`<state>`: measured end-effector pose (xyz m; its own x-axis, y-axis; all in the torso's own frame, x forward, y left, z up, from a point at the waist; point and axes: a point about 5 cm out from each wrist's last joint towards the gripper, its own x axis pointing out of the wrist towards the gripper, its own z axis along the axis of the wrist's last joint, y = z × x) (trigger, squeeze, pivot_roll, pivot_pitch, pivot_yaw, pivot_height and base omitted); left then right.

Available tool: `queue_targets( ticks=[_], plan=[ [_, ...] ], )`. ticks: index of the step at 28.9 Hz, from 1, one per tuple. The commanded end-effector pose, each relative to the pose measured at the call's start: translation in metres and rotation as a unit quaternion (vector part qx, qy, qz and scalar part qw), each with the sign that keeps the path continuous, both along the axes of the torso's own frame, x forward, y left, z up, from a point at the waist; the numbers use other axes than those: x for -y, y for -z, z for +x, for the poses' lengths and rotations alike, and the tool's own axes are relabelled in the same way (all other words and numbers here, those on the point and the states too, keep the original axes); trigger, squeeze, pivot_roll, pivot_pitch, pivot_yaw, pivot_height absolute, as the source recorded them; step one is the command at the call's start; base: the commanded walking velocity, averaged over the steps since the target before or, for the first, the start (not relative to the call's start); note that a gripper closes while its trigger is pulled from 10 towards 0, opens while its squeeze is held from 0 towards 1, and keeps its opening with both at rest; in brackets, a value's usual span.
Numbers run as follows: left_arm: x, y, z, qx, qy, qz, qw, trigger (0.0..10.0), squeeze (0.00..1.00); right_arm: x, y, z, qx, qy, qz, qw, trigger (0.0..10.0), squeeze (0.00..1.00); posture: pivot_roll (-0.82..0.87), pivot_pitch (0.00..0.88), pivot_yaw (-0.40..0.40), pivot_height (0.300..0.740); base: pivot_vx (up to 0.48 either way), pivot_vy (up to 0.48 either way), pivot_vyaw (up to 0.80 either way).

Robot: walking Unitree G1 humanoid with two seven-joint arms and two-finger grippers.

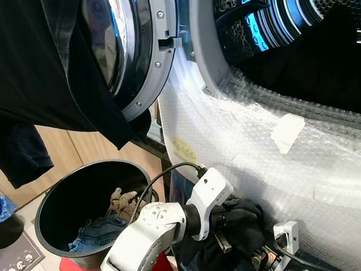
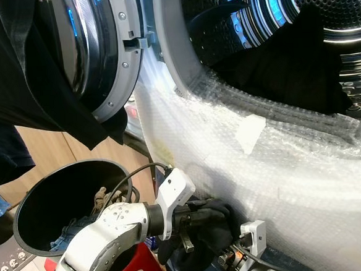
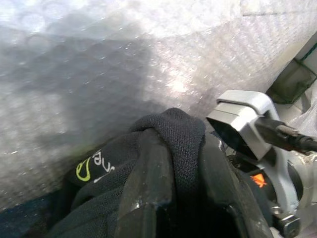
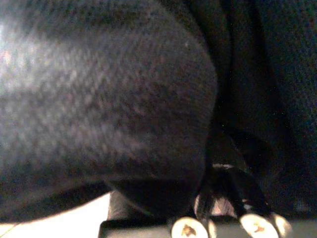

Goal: Clothes washing

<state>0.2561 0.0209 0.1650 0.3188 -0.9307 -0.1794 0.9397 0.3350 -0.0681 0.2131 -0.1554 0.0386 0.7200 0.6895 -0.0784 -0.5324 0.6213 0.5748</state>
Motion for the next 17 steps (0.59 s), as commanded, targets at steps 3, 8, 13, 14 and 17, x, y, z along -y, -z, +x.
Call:
queue_targets(
  ticks=[3,8,13,14,17],
  plan=[
    [-0.004,-0.010,-0.002,0.014,0.002,-0.014,1.000,10.0,1.00,-0.002,-0.004,0.001,0.011,-0.017,-0.002,1.000,0.0,0.00,0.16,0.000,-0.017,0.740,0.000,0.000,0.00],
    [-0.018,-0.010,0.000,0.021,-0.012,0.013,1.000,10.0,1.00,-0.004,-0.001,0.002,0.008,-0.023,-0.006,1.000,0.0,0.00,0.17,0.000,-0.016,0.740,0.000,0.000,0.00],
    [-0.032,-0.012,-0.003,0.021,-0.028,0.026,0.999,10.0,1.00,-0.006,0.000,0.002,0.006,-0.032,-0.003,0.999,0.0,0.00,0.18,0.000,-0.014,0.740,0.000,0.000,0.00],
    [-0.036,-0.014,-0.003,0.023,-0.032,0.027,0.999,10.0,1.00,-0.007,0.001,0.002,0.007,-0.036,-0.003,0.999,0.0,0.00,0.18,0.000,-0.015,0.740,0.000,0.000,0.00],
    [-0.045,-0.018,-0.003,0.034,-0.049,0.037,0.998,10.0,1.00,-0.008,0.001,0.000,0.007,-0.040,-0.003,0.999,0.0,0.00,0.18,0.000,-0.016,0.740,0.000,0.000,0.00]
  ],
)
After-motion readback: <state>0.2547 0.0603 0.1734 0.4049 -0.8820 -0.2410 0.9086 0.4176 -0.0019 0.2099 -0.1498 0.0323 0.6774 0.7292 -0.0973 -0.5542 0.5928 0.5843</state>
